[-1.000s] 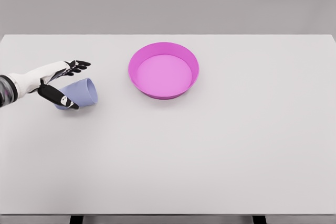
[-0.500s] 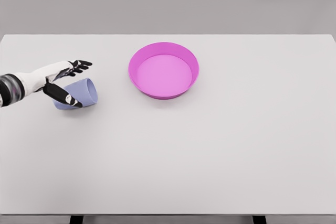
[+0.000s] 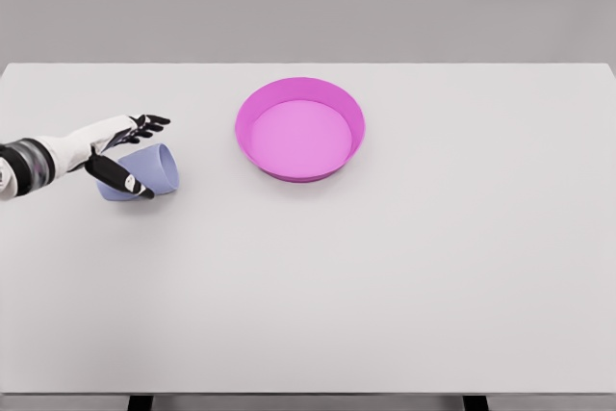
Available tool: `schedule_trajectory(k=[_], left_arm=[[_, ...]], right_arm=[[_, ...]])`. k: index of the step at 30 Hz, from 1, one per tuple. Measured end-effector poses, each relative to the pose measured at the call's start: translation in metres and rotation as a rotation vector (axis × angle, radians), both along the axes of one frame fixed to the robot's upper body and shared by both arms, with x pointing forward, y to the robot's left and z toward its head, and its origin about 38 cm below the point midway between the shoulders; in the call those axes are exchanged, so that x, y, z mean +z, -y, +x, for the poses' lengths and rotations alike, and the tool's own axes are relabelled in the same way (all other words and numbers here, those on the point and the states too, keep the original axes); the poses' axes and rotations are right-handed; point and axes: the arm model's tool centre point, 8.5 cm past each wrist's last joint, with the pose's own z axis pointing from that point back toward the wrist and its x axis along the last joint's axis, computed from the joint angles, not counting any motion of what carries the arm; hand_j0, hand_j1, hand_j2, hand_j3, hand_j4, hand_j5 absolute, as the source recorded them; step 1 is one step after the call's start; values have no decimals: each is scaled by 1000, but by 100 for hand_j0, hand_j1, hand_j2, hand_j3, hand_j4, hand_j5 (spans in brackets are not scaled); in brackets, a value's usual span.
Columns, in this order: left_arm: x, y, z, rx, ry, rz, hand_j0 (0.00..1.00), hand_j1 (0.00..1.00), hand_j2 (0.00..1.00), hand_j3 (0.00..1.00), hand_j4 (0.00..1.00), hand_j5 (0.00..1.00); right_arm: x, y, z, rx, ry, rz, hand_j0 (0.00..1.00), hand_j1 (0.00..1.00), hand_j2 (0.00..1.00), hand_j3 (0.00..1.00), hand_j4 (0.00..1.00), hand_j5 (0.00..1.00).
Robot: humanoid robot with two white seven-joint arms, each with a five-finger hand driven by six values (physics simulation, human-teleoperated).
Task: Flip the cup with left arm and place it on the plate
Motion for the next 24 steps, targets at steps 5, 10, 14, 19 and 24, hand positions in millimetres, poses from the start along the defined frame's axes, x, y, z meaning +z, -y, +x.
schedule_trajectory(k=[5,10,14,19,24], left_arm=[[-4,1,1,3,-5,2,100,100,100,100,100,100],[-9,-1,4,17,-12,1,100,100,100,100,100,100],[-12,-4,7,29,-17,2,100,100,100,100,100,100],[-15,-4,8,37,-24,1,100,100,100,100,100,100],[-21,-3,8,41,-29,12,100,100,100,100,100,100]], right_arm=[[0,0,0,0,0,0,100,100,100,100,100,100],[0,0,0,0,0,0,100,100,100,100,100,100],[0,0,0,0,0,0,100,100,100,100,100,100],[0,0,0,0,0,0,100,100,100,100,100,100],[0,0,0,0,0,0,100,100,100,100,100,100]])
